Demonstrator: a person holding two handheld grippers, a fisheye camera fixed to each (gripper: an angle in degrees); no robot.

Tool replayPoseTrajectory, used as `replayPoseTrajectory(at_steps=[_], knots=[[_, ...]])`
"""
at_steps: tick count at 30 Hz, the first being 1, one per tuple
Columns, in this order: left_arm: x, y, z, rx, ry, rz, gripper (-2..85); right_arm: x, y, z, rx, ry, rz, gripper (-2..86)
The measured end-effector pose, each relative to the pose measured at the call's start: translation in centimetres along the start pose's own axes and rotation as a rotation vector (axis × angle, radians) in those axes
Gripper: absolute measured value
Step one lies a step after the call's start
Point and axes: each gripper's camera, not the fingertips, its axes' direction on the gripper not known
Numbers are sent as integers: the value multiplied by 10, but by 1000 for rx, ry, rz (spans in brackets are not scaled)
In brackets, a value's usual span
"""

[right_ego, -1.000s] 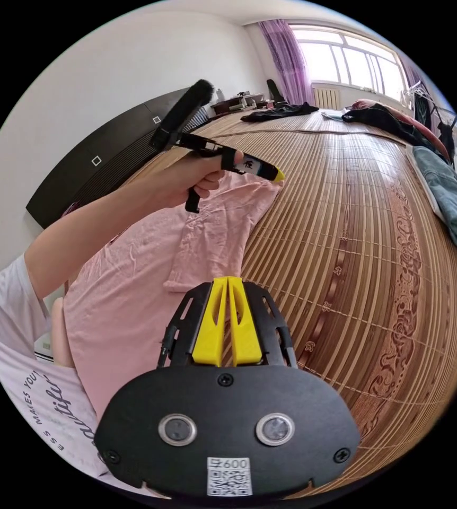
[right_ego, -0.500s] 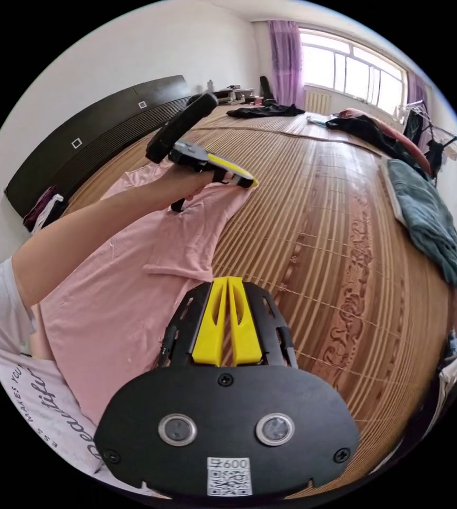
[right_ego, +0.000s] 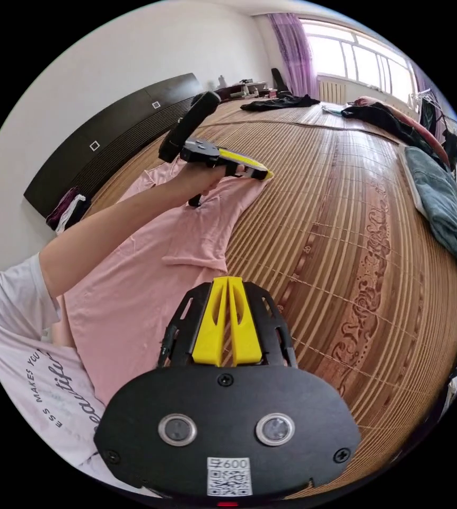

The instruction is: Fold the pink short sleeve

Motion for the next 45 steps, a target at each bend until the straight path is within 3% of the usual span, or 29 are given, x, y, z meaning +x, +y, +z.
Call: replayPoseTrajectory(at_steps=[3,5,7,10,14,15,17,20,22,25,30,31,34,35,38,41,43,45], knots=[[52,-43,-9,5,-49,24,10,-6,0,4,43,-161,-66,-9],[92,-82,-24,5,-69,58,10,-13,-1,46,-160,-89,-128,-9],[113,-109,-49,22,-57,71,11,-5,5,46,-139,-89,-119,-9],[133,-129,-142,249,-75,24,13,20,21,40,-138,-148,-115,-9],[95,-115,-278,505,-109,-173,10,74,45,26,-53,-281,-6,-9],[89,-118,-285,478,-141,-186,9,79,48,23,-32,-292,3,-9],[67,-143,-266,228,-240,-205,8,92,59,18,24,-276,23,-9],[61,-177,-200,-55,-193,-215,8,101,67,31,7,-273,32,-9],[74,-202,-169,-149,-182,-213,9,108,72,44,-23,-276,57,-9],[104,-249,-164,-110,-229,-258,11,115,81,58,-38,-276,61,-9],[154,-327,-198,-106,-158,-312,19,127,99,80,-33,-296,70,-9],[171,-344,-218,-116,-149,-303,25,131,104,85,-30,-304,79,-9],[232,-356,-319,40,-342,-366,52,135,115,93,8,-269,90,-9],[267,-355,-359,89,-359,-301,72,132,119,88,58,-215,85,-9],[370,-335,-445,-2,-449,-147,80,107,132,56,196,-97,57,-9],[493,-271,-546,32,-481,-41,78,52,150,10,327,22,-59,-9],[550,-227,-600,29,-432,-70,76,18,159,2,301,98,-109,-9],[595,-186,-647,29,-382,-110,78,-3,164,20,157,102,-100,-9]])
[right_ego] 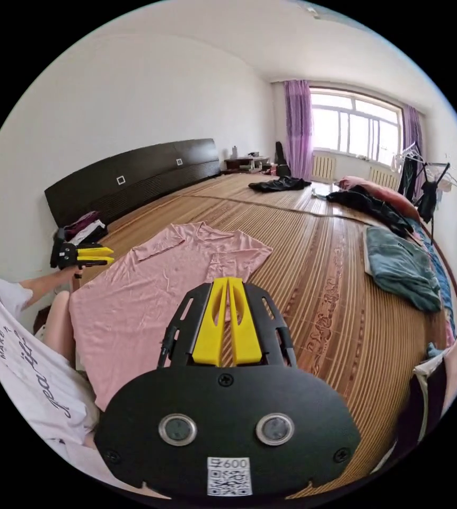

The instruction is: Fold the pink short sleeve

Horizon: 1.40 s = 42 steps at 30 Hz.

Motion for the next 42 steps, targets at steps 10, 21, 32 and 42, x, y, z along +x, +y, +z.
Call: replayPoseTrajectory(at_steps=[10,21,32,42], knots=[[14,66,-181,19,253,-340,91,-125,183,96,-294,-54,276,-8],[28,73,-347,99,259,-610,91,-149,287,28,3,93,444,56],[22,-17,-405,-36,655,-633,78,-33,286,0,-189,-168,501,107],[64,-141,-413,-199,847,-449,76,31,285,0,-362,-315,496,70]])
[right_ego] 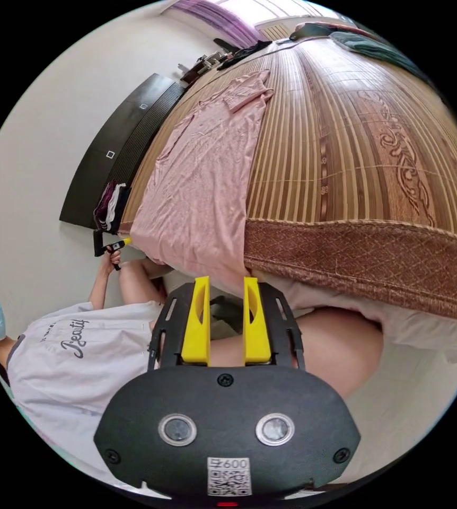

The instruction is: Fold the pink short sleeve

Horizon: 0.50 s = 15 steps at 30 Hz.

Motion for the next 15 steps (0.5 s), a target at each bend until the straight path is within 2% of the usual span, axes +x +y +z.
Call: replayPoseTrajectory(at_steps=[7,11,15], knots=[[62,-22,23,42,102,13,31,23,-6,-43,-9,-8,-2,37],[109,-44,43,2,37,40,24,46,-11,-78,0,-44,21,41],[132,-58,54,5,53,27,22,51,-9,-112,-5,2,-9,58]])
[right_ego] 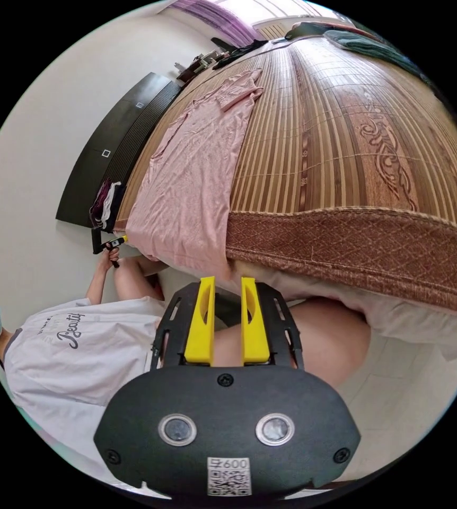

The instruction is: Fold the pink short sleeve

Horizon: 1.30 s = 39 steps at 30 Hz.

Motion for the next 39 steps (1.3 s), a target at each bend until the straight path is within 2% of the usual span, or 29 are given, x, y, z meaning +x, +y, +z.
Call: replayPoseTrajectory(at_steps=[7,10,13,16,22,25,39], knots=[[14,-23,1,54,94,-62,16,40,-1,-62,34,-239,-72,80],[3,-39,17,39,194,-120,14,47,-14,-79,45,-233,-85,80],[-4,-56,29,36,285,-164,16,55,-30,-79,-55,-253,-58,83],[-4,-71,41,22,335,-197,18,59,-39,-88,-63,-260,-57,78],[2,-79,62,60,436,-233,16,93,-40,-121,-29,-469,24,41],[14,-85,74,55,439,-234,14,93,-44,-135,-48,-458,27,10],[94,-120,116,72,397,-209,13,64,-51,-170,-104,-481,1,-6]])
